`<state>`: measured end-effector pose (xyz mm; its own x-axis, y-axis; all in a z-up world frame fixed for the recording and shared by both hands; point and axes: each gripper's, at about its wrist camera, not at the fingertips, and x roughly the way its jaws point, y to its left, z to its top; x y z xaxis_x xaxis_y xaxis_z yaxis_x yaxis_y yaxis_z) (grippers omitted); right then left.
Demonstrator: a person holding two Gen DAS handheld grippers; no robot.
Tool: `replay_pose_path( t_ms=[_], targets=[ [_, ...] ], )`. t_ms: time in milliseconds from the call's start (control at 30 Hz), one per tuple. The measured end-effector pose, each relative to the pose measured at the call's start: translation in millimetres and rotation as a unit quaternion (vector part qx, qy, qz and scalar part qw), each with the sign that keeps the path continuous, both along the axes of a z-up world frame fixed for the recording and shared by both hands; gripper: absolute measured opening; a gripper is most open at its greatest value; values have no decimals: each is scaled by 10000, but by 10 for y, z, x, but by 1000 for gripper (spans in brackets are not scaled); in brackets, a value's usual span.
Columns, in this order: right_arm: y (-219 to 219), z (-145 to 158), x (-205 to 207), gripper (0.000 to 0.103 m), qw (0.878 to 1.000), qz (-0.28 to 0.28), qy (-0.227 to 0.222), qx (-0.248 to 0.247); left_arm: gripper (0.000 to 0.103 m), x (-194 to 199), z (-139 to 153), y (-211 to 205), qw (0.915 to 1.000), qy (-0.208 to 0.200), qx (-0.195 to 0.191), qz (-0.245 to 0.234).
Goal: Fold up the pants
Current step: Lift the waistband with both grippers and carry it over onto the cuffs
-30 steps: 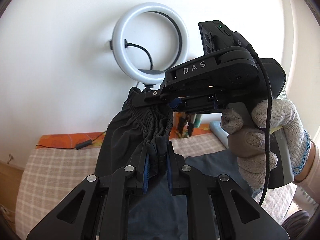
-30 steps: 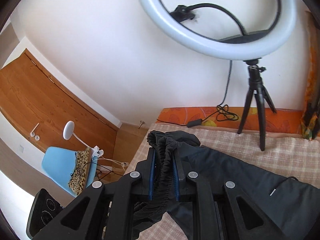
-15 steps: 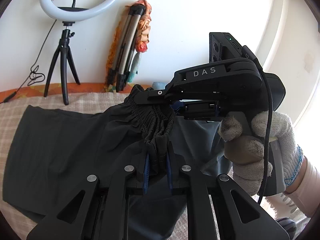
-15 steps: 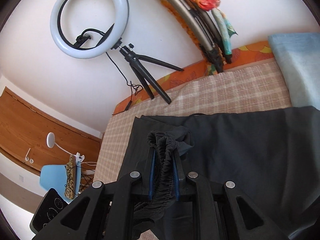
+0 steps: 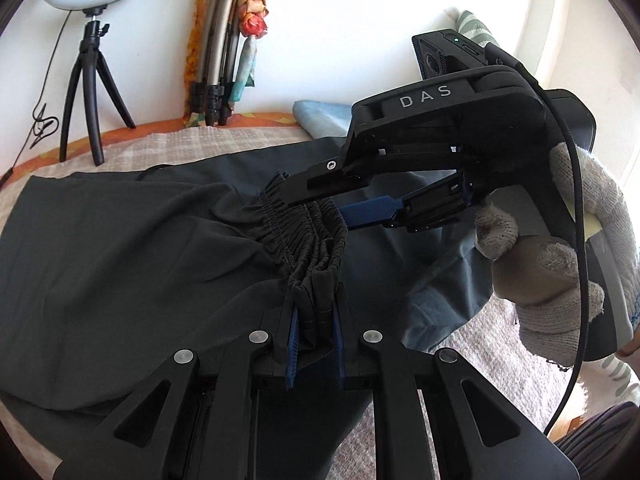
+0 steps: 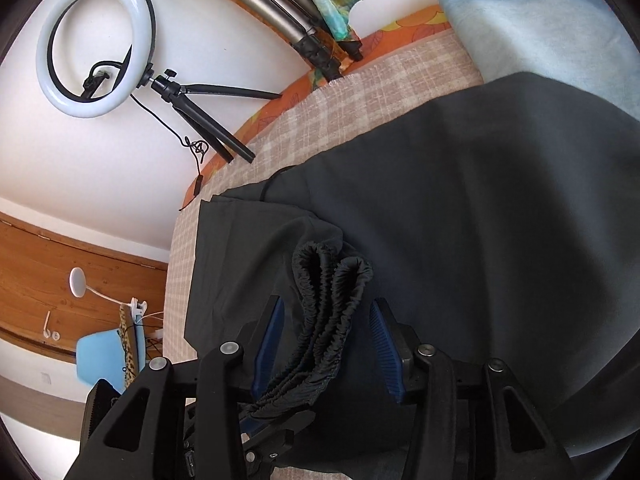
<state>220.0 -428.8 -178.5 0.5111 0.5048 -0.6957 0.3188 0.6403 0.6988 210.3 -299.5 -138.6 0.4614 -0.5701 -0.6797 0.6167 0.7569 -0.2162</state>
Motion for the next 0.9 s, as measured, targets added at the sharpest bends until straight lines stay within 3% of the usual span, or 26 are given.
replay_pose_path(
  t_ms=[167,200,267,500,633,733,900],
  targets=[
    [154,-29,109,46,9993,177,233,-217,13,-123,-5,-149,9993,-249,193,-202],
    [157,-45,127,31,9992,175,287,-203,13,-148,0,-171,9992,-258,188,-230],
    [125,-50,130,18,9995,136,282,-101,13,-162,12,-198,9992,-256,151,-257],
    [-93,235,-24,15,9979,318,22,-561,19,-109,233,37,9982,319,-259,-441],
    [-406,368,-139,15,9953,303,35,-916,26,11,523,361,9976,396,-499,-286],
    [-669,314,-214,15,9958,259,118,-875,30,152,602,689,9998,-28,19,219],
    [-840,151,-390,38,9961,-55,359,-808,30,520,325,1264,9904,70,933,1014]
  ],
)
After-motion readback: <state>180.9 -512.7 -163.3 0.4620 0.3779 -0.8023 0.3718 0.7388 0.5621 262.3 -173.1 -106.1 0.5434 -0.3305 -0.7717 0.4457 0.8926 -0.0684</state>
